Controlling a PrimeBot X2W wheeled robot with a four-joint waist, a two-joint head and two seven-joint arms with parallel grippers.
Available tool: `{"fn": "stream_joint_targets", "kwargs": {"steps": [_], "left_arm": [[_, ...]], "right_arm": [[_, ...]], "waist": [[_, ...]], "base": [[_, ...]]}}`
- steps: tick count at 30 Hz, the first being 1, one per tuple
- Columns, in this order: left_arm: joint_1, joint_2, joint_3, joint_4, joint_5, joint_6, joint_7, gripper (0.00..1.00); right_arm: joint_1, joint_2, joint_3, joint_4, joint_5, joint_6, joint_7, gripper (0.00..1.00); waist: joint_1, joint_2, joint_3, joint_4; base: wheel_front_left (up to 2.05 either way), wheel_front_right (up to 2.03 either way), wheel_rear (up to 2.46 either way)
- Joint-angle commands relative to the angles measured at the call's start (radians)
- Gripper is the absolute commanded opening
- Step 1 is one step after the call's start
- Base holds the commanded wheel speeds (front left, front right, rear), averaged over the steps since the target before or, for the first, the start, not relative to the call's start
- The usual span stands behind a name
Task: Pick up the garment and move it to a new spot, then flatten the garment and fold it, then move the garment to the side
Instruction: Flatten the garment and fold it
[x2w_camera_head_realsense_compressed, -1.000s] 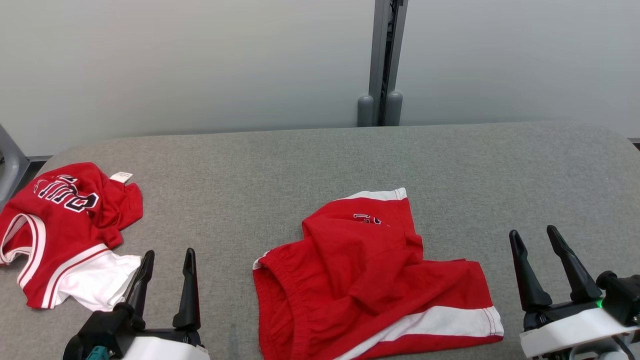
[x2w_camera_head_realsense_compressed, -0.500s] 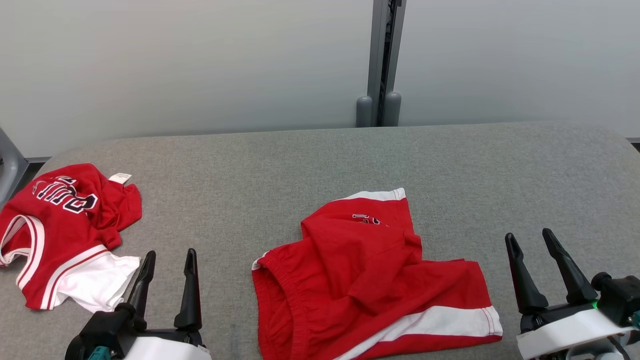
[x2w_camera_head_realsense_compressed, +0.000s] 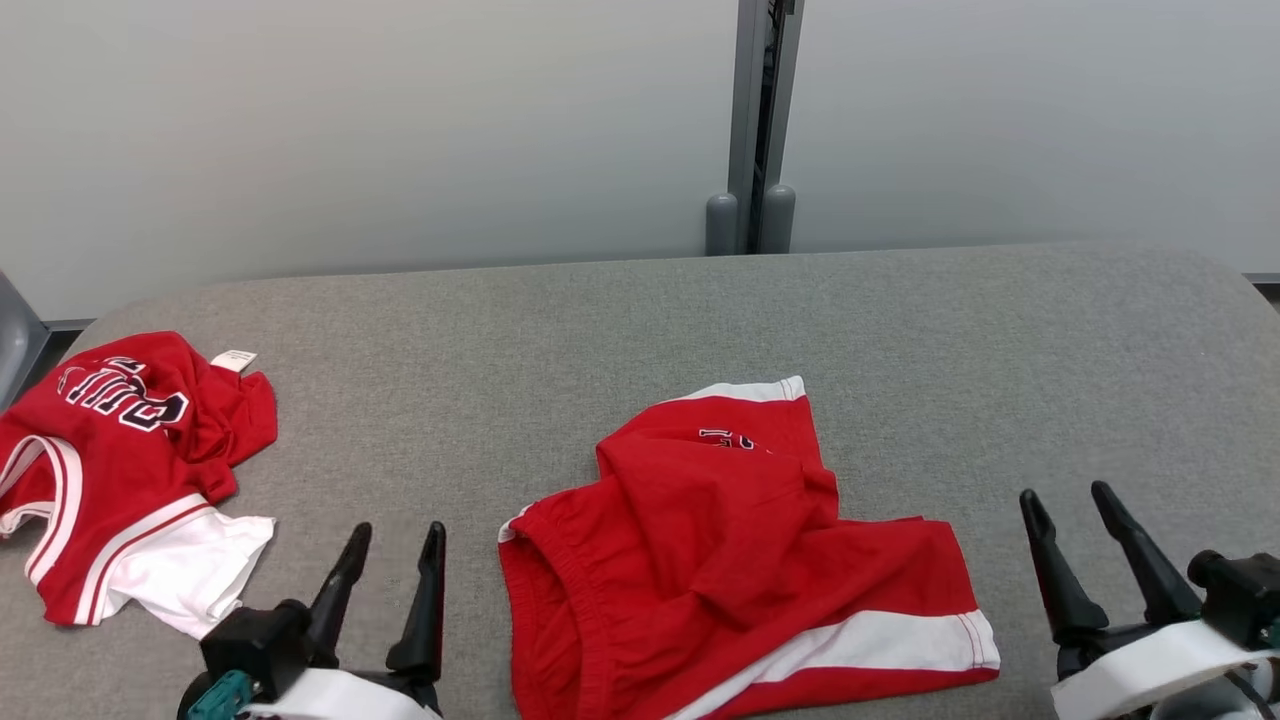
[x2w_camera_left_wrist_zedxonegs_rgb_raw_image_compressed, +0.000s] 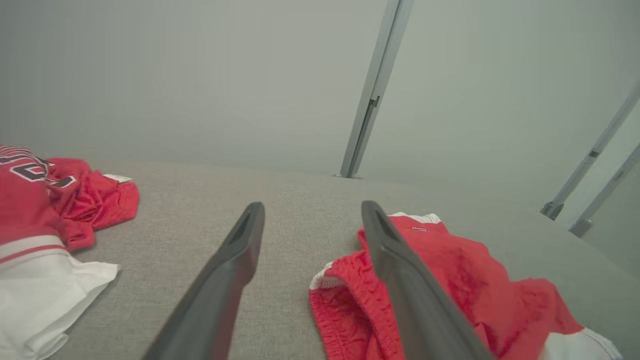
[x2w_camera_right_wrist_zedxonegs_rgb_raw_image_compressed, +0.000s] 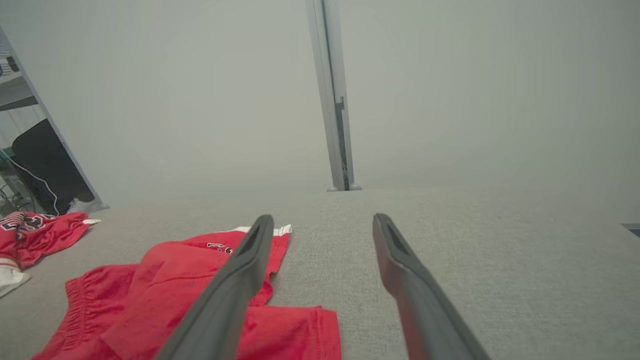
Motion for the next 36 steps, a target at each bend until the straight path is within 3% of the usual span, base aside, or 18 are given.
{"fn": "stream_joint_targets", "kwargs": {"steps": [1, 9, 12, 18, 36], "left_arm": [[0.014, 0.016, -0.008, -0.013, -0.013, -0.011, 0.033, 1.0], [0.077, 0.042, -0.1, -0.134, -0.108, -0.047, 0.287, 1.0], [0.101, 0.055, -0.141, -0.164, -0.141, -0.051, 0.392, 1.0], [0.116, 0.076, -0.175, -0.165, -0.171, -0.053, 0.5, 1.0], [0.046, 0.094, -0.295, -0.042, -0.198, -0.066, 0.569, 1.0]], "right_arm": [[-0.004, -0.02, 0.011, 0.017, 0.025, 0.001, 0.029, 1.0], [0.028, -0.131, 0.107, 0.044, 0.231, 0.001, 0.239, 1.0], [0.029, -0.142, 0.126, 0.064, 0.282, 0.001, 0.301, 1.0], [0.004, -0.143, 0.159, 0.098, 0.327, 0.001, 0.357, 1.0], [-0.075, -0.148, 0.255, 0.181, 0.39, 0.001, 0.365, 1.0]], "waist": [[0.0, 0.0, 0.001, -0.001], [0.0, 0.0, 0.015, 0.004], [0.0, 0.0, 0.022, 0.008], [0.0, 0.0, 0.036, 0.013], [0.0, 0.0, 0.096, 0.027]], "base": [[0.0, 0.0, 0.0], [0.0, 0.0, 0.0], [0.0, 0.0, 0.0], [0.0, 0.0, 0.0], [0.0, 0.0, 0.0]]}}
